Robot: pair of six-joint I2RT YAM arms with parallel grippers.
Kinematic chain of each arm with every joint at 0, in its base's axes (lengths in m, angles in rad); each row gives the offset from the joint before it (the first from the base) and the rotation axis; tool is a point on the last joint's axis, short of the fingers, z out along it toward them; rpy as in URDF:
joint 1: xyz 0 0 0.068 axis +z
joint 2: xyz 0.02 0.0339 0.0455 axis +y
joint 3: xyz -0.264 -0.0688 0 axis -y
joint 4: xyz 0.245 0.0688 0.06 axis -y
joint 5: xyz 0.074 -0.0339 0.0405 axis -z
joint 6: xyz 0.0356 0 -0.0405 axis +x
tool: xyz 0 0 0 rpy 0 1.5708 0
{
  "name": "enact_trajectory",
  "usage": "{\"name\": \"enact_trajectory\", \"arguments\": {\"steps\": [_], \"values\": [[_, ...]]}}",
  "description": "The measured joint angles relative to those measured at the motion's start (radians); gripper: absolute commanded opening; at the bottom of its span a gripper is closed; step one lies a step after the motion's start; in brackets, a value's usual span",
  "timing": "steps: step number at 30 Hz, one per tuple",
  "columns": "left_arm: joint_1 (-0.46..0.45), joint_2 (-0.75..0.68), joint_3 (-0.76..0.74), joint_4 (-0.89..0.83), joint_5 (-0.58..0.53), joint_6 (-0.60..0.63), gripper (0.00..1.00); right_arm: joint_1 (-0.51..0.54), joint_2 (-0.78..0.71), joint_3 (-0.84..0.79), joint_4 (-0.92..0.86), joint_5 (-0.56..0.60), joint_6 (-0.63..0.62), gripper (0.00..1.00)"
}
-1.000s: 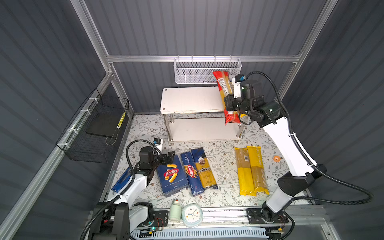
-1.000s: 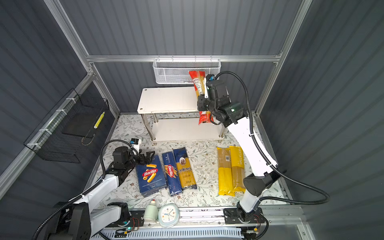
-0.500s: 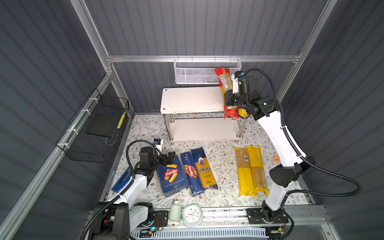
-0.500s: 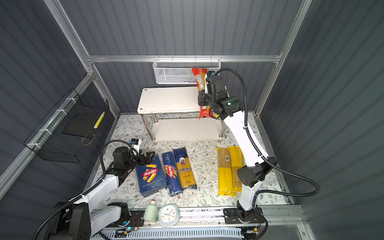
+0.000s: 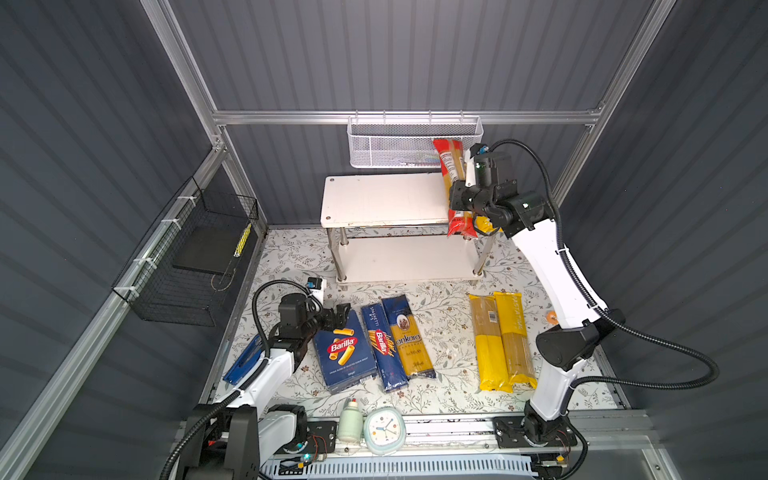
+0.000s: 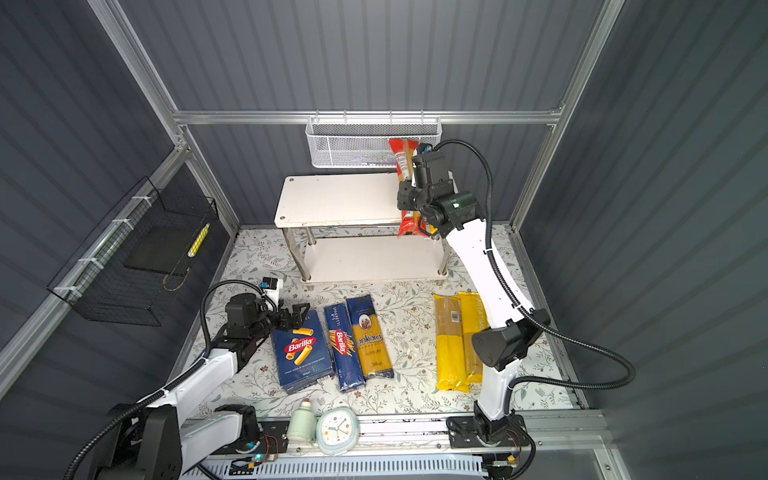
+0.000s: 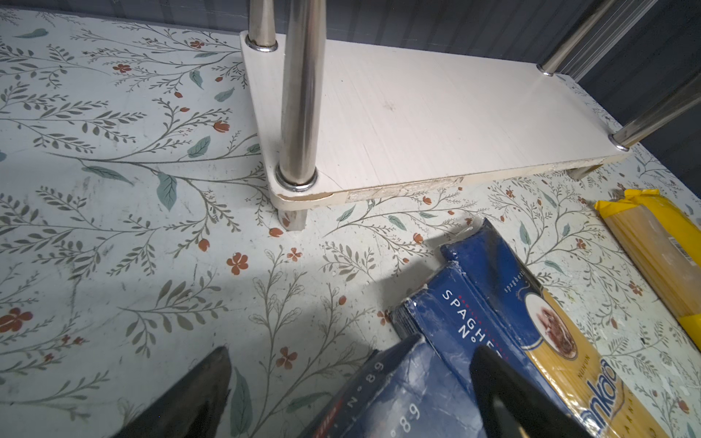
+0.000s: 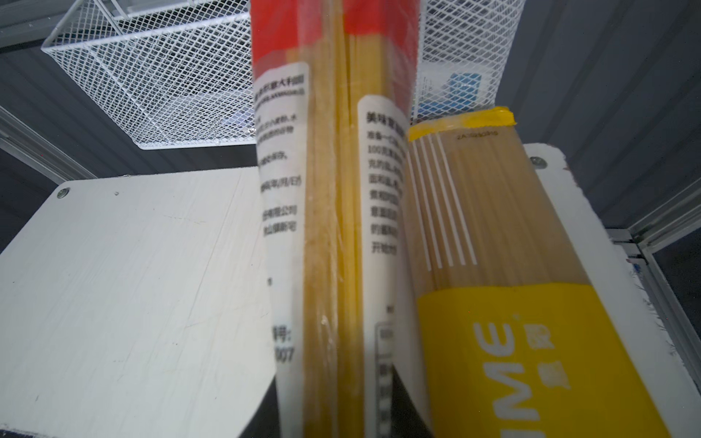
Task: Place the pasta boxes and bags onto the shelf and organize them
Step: 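Lower the red-and-yellow bag onto the top tier next to the yellow bag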
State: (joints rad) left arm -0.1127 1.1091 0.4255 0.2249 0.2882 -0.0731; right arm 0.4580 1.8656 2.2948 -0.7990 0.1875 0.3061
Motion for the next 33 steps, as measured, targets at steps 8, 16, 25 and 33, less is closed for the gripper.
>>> {"name": "enact_trajectory", "arguments": {"steps": [8,16,25,33], "values": [[0.000,-0.001,0.000,0.000,0.000,0.000,0.99,-0.001,0.000,-0.043,0.062,0.027,0.020,0.39],[0.000,-0.004,0.000,0.000,0.000,0.000,0.99,-0.002,-0.010,-0.051,0.124,0.034,0.027,0.45],[0.000,-0.005,0.000,0.000,0.000,0.000,0.99,0.003,-0.094,-0.055,0.084,-0.028,-0.001,0.48],[0.000,-0.006,0.000,0.000,0.000,0.000,0.99,0.053,-0.462,-0.330,0.066,-0.099,-0.043,0.41]]}}
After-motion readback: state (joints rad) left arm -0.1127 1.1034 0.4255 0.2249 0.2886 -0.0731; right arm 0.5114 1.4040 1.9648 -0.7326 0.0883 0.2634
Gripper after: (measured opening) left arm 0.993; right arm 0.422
